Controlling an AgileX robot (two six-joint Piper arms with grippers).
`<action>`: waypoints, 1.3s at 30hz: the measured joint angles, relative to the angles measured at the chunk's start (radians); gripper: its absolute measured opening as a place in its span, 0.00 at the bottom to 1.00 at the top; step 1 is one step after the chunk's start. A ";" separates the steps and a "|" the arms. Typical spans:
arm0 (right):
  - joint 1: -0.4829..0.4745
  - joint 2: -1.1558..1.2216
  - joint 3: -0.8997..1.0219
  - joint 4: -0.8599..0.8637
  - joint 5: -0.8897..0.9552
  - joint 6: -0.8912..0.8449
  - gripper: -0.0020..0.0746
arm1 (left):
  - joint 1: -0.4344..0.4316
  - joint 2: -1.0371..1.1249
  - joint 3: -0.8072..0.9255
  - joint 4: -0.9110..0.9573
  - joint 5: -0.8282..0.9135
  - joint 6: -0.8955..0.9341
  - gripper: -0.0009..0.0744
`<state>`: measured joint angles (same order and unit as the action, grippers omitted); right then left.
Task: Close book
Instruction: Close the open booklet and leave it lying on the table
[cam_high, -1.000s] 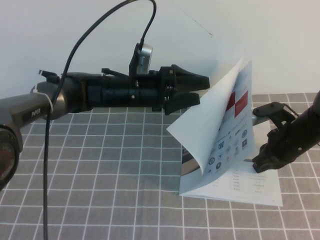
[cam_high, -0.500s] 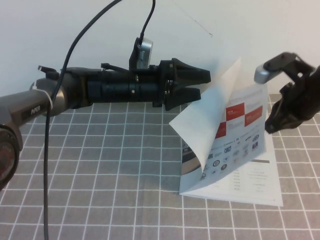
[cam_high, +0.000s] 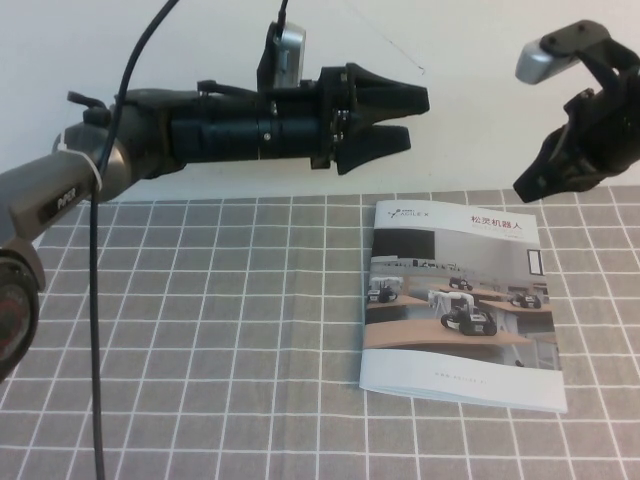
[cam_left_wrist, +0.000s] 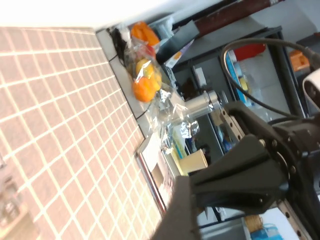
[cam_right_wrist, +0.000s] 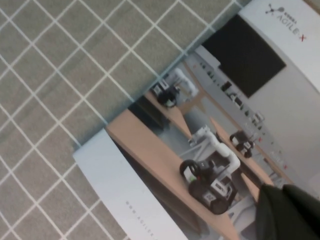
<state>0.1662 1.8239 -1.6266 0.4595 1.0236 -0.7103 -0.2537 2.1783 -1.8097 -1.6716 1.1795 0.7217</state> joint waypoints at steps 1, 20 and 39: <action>0.000 0.000 -0.008 0.008 0.000 0.000 0.02 | 0.000 0.000 -0.017 0.001 0.000 0.000 0.73; 0.108 0.300 0.159 -0.026 -0.158 0.002 0.02 | 0.008 -0.110 -0.296 0.633 0.036 -0.144 0.01; 0.041 -0.211 0.057 -0.504 -0.046 0.226 0.02 | 0.008 -0.501 -0.292 1.375 0.073 -0.345 0.01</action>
<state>0.2067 1.6129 -1.5697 -0.0449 0.9771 -0.4845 -0.2453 1.6774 -2.1013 -0.2963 1.2525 0.3766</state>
